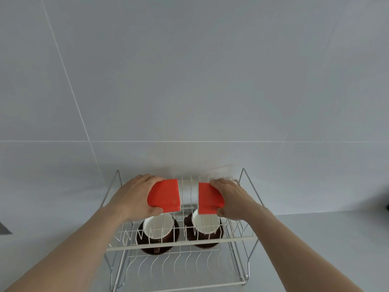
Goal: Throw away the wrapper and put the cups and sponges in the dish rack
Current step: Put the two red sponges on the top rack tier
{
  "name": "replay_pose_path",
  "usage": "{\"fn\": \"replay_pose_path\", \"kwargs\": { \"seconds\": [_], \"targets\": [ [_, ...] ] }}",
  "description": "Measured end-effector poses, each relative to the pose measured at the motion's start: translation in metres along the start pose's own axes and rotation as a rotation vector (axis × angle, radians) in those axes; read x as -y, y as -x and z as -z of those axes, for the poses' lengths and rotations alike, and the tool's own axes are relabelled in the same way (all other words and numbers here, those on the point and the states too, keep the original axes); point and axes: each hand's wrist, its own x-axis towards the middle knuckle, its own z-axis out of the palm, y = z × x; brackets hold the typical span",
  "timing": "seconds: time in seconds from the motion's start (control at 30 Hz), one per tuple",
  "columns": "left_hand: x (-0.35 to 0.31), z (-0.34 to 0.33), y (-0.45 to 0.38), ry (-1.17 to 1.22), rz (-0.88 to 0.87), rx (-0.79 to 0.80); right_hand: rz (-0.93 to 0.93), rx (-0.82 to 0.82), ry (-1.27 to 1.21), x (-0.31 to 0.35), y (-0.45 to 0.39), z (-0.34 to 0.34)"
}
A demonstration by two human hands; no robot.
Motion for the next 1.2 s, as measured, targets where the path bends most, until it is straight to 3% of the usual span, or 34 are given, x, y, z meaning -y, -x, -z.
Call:
{"fn": "replay_pose_path", "kwargs": {
  "seconds": [0.67,1.2],
  "targets": [
    [0.004,-0.025,0.006,-0.052,-0.055,-0.004,-0.014,-0.065,0.042,0.000,-0.003,-0.023],
    [0.001,-0.026,0.011,-0.093,0.003,0.009,-0.018,-0.054,0.141,-0.003,-0.008,-0.029]
  ]
}}
